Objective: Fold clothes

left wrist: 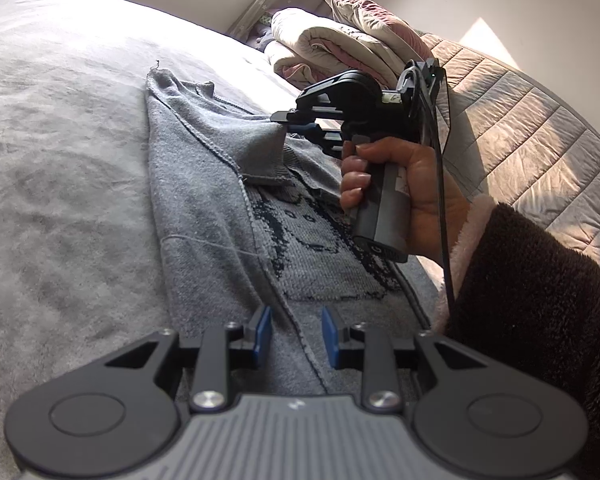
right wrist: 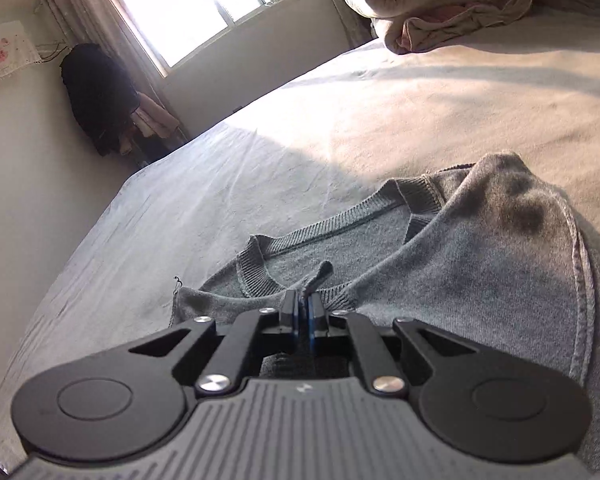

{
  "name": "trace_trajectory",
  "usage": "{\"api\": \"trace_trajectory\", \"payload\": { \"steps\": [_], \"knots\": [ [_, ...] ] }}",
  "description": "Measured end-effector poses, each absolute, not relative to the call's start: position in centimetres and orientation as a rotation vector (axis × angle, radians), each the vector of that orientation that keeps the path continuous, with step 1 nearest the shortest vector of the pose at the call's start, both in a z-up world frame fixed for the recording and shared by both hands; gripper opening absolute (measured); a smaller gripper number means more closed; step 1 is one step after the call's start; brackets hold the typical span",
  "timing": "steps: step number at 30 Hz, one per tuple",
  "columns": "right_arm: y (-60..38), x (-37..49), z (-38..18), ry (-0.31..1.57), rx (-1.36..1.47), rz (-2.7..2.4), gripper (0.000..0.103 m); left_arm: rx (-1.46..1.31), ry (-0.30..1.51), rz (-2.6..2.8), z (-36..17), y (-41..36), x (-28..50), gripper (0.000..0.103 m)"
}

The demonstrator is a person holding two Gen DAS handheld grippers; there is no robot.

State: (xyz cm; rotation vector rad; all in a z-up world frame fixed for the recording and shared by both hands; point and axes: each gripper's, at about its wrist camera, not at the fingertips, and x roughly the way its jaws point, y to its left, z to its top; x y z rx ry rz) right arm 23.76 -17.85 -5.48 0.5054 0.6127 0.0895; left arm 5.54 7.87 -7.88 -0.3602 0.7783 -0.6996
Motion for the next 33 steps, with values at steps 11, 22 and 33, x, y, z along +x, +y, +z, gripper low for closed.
{"api": "trace_trajectory", "payload": {
  "steps": [11,22,33],
  "knots": [
    [-19.5,21.1,-5.3,0.696,0.569,0.142,0.042,-0.355,0.781,-0.714,-7.6,7.8,5.5,0.027],
    [-15.4,16.5,-6.4,0.749,0.374,0.178,0.004,-0.317,0.786,-0.728,-7.4,7.4,4.7,0.028],
    [-16.4,15.8,-5.8,0.772,0.451,0.159,0.018,-0.301,0.787,-0.783,-6.7,7.9,4.0,0.027]
  ]
}}
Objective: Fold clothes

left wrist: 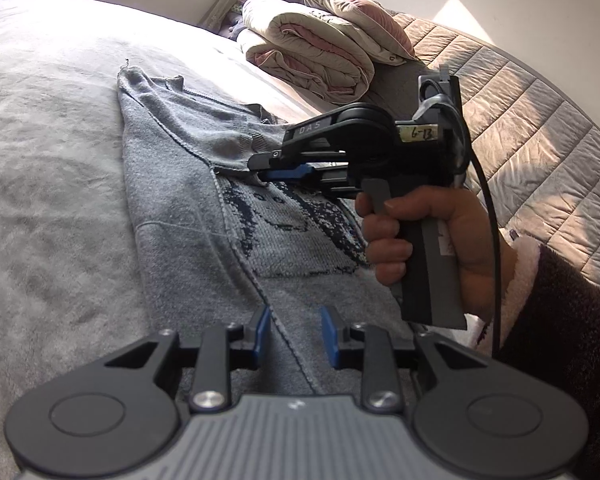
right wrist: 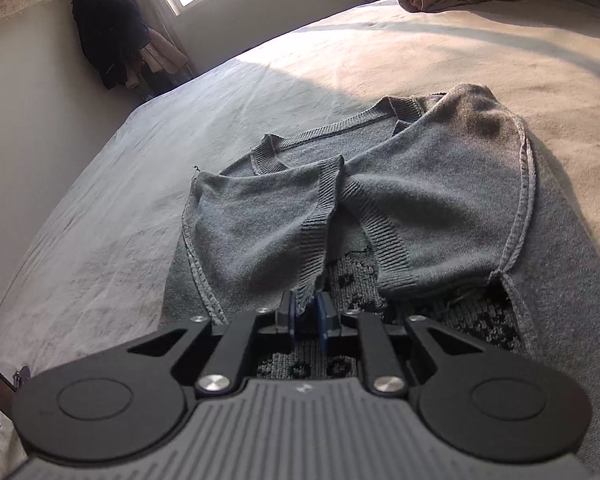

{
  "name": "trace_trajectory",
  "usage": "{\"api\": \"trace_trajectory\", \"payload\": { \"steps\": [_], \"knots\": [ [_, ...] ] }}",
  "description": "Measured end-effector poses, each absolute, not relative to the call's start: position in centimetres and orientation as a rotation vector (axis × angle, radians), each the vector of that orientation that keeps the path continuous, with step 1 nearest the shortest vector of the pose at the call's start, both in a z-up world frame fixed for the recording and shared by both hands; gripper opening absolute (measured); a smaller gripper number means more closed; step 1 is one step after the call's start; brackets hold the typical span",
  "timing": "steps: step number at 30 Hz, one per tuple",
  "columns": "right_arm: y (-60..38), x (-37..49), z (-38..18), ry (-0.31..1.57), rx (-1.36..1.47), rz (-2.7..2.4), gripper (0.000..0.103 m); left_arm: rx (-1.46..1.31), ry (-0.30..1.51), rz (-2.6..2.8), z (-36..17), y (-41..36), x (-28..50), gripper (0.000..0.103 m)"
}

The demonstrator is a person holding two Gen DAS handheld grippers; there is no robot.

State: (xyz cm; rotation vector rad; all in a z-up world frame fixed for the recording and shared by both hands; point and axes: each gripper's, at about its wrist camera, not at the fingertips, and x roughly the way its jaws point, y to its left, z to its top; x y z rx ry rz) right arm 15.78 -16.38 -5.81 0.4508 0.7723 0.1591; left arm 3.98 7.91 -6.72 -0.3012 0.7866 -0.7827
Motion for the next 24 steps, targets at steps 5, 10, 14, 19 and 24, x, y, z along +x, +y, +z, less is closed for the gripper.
{"api": "trace_trajectory", "payload": {
  "steps": [5,10,14,19,24],
  "knots": [
    [-16.1,14.0,-5.8,0.838,0.572,0.277,0.018,-0.29,0.791,-0.802,-6.8,8.0,3.4,0.028],
    [-13.9,11.9,-4.6,0.796,0.575,0.437,0.018,-0.243,0.803,-0.83,-7.2,7.7,2.2,0.028],
    [-11.1,11.3,-4.0,0.811,0.425,0.522,0.019,-0.222,0.801,-0.842,-7.2,7.6,1.3,0.028],
    [-8.4,9.6,-3.8,0.763,0.152,0.508,0.042,-0.209,0.801,-0.868,-7.4,7.8,0.2,0.028],
    [-6.5,8.2,-5.1,0.747,-0.072,0.478,0.042,-0.177,0.796,-0.905,-7.7,7.6,-0.9,0.028]
  ]
}}
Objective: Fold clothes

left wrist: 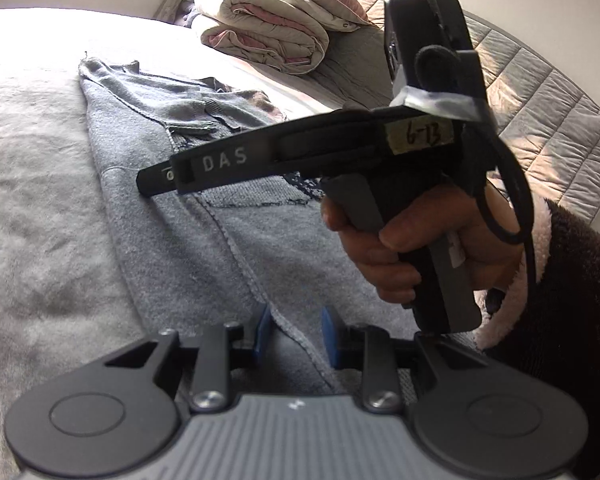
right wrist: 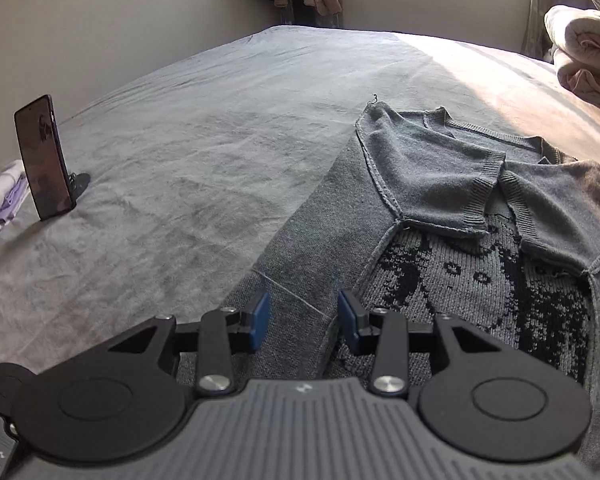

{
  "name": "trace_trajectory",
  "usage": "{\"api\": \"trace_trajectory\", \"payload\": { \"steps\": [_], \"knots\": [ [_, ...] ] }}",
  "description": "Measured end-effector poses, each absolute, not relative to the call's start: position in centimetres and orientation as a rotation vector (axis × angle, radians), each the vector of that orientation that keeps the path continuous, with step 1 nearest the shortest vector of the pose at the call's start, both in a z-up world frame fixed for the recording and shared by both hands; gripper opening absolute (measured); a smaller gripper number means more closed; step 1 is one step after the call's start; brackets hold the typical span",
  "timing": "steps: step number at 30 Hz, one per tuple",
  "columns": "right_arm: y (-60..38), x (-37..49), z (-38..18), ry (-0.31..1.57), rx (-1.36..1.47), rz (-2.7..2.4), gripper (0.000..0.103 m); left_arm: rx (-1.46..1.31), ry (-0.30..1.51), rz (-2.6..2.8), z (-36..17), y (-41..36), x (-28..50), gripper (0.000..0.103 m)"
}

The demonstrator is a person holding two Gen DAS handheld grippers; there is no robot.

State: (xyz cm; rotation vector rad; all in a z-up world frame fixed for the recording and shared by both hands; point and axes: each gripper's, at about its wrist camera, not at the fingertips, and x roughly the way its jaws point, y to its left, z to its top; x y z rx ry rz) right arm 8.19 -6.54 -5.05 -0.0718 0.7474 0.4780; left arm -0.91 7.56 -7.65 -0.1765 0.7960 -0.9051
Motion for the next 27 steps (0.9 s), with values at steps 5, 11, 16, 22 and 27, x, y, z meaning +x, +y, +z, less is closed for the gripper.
{"api": "trace_trajectory", "payload": {
  "steps": [5,11,16,22,27],
  "knots": [
    [-8.0,6.2,-4.4,0.745,-0.053,0.461,0.042,-0.167,0.799,-0.937,-7.5,7.8,-2.0,0.028],
    [-12.2,4.0,-2.5,0.768,-0.046,0.335,0.043,-0.143,0.802,-1.018,-6.9,7.6,-3.3,0.03],
    [-15.7,1.6,-2.1,0.806,-0.034,0.249,0.044,-0.256,0.795,-1.063,-6.1,8.0,-3.4,0.032],
    [-17.4,-0.5,-2.3,0.813,-0.04,0.217,0.044,-0.267,0.78,-0.956,-5.5,8.5,-3.3,0.033],
    [-16.7,1.2,-1.8,0.754,-0.114,0.23,0.044,-0.301,0.762,-0.835,-5.9,8.8,-2.4,0.033]
  ]
}}
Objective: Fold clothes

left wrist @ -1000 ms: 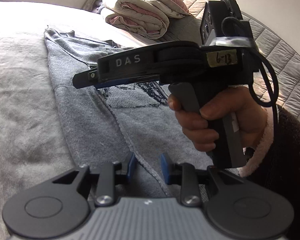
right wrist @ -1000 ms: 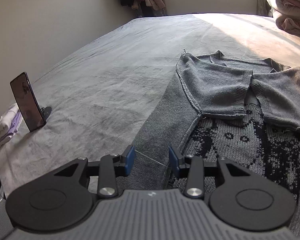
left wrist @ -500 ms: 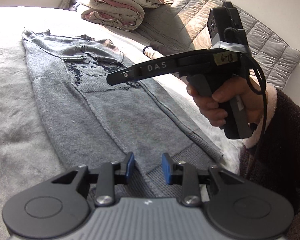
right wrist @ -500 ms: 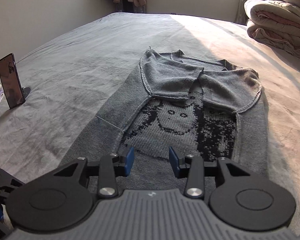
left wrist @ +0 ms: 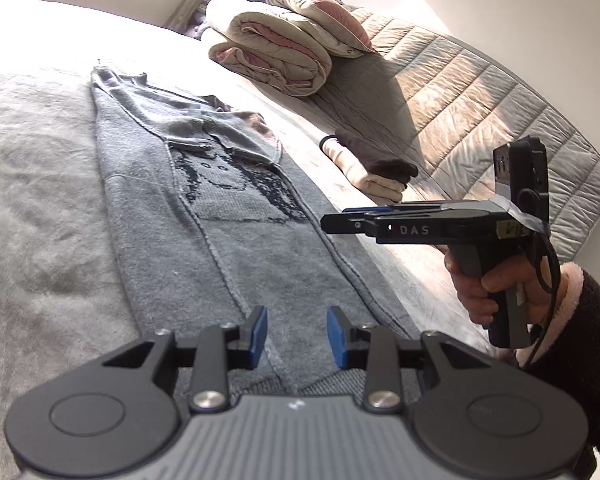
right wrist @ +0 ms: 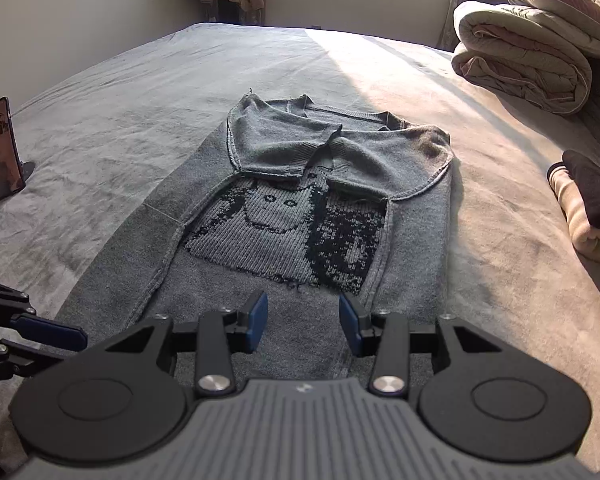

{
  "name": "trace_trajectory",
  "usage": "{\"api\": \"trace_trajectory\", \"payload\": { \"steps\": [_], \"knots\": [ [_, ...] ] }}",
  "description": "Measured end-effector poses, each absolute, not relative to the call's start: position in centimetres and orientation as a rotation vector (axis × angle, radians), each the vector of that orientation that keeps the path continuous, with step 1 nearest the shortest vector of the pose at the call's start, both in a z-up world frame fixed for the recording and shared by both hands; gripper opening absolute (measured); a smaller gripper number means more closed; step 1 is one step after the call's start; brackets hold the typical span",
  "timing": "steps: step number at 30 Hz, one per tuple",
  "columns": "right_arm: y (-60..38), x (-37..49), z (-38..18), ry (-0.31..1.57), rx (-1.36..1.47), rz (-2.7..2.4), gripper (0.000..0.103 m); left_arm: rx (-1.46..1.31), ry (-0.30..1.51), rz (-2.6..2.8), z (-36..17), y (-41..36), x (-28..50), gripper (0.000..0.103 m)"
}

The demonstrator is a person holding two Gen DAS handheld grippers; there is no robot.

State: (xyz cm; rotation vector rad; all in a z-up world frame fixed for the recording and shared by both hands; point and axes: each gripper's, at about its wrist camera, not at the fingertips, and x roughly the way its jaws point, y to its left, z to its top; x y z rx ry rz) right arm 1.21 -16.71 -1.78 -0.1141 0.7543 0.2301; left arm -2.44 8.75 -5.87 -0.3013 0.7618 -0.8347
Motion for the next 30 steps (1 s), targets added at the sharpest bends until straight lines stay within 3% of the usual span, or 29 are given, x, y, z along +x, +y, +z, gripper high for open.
{"api": "trace_trajectory", "payload": {
  "steps": [19,21,22,23,30],
  "knots": [
    [-15.1,15.0,-5.8,0.686,-0.311,0.162,0.044,-0.326,0.748,-0.743,-7.5,8.2,0.3,0.033],
    [-15.2,15.3,-6.0,0.685,-0.326,0.174,0.033,-0.318,0.751,-0.751,-7.5,8.0,0.4,0.033],
    [-15.2,15.4,-6.1,0.684,-0.333,0.18,0.016,-0.315,0.752,-0.754,-7.6,7.9,0.5,0.033],
    [-15.3,15.3,-6.0,0.681,-0.324,0.191,0.007,-0.312,0.753,-0.757,-7.6,7.9,0.5,0.033],
    [-15.6,14.8,-5.8,0.712,-0.288,0.298,0.011,-0.3,0.754,-0.765,-7.6,7.7,0.5,0.033]
  ]
}}
